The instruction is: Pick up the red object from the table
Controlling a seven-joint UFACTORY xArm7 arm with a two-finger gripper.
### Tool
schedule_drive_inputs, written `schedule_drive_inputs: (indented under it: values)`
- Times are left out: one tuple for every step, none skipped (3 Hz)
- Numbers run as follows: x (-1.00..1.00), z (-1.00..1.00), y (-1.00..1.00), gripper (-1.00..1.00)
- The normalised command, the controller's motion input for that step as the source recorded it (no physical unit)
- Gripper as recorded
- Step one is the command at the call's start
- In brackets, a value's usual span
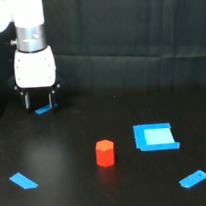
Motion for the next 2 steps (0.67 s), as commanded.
schedule_drive_inputs:
  values:
    - [0.12, -0.01, 0.05, 0.99]
    - [0.35, -0.29, -0.32, 1.0]
